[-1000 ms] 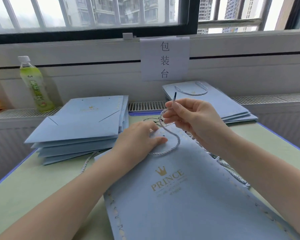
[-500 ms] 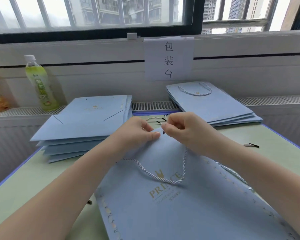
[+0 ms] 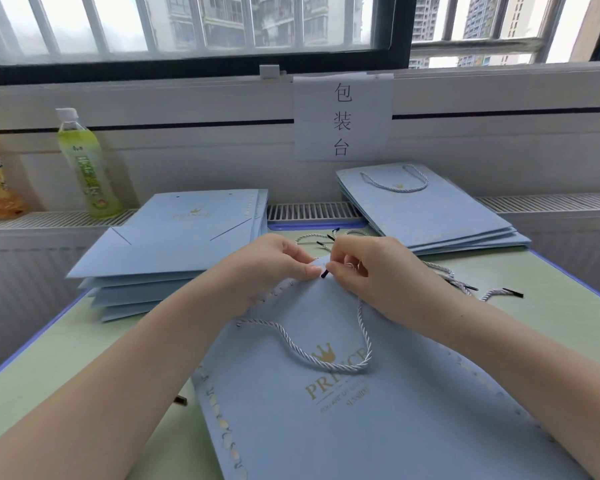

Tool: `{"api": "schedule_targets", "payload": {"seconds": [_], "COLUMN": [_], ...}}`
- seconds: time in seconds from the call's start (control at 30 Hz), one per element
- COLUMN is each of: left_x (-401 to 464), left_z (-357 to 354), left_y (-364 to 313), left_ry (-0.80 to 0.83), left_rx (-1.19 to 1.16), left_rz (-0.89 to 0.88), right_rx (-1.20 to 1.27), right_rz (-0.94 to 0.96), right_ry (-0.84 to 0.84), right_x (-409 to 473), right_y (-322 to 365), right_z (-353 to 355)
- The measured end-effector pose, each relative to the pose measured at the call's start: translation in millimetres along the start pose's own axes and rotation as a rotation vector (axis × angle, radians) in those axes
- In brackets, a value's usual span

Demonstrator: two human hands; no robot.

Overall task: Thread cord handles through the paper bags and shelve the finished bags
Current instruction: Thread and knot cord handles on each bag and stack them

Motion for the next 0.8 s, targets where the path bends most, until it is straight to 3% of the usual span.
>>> {"api": "schedule_targets", "payload": {"seconds": [0.17,0.33,0.5,0.8], "left_x": [0.3,0.6,0.7,-1.0], "left_z": [1.9,-1.1,-5.5,-3.3], "left_y": [5.8,13.9,15.0,10.3], "left_ry": [0.046,0.207,0.357,0.262], "left_rx": [-0.193,-0.461,-0.369,-0.342], "left_rz": [0.109,0.215,0.172,0.178], "right_rx": [-0.115,0.083,0.171,0.206], "right_rz": [0.131,0.044,0.042,0.055], "right_ry": [-0.012,-0.039,-0.027,0.003], "right_x": [-0.1,1.2,3.1,1.6], "right_y": [14.3,10.3,5.7,8.2], "right_z": [0.4,3.5,3.8,-1.0]}}
Point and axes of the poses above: each hand's wrist, its own x-axis towards the middle knuckle, its own z-axis out of the back of the hand, y = z × x, the point moved 6 cm from there along x, towards the middle knuckle, and after that the axes turned 6 degrees about x, right-handed, at the moved point
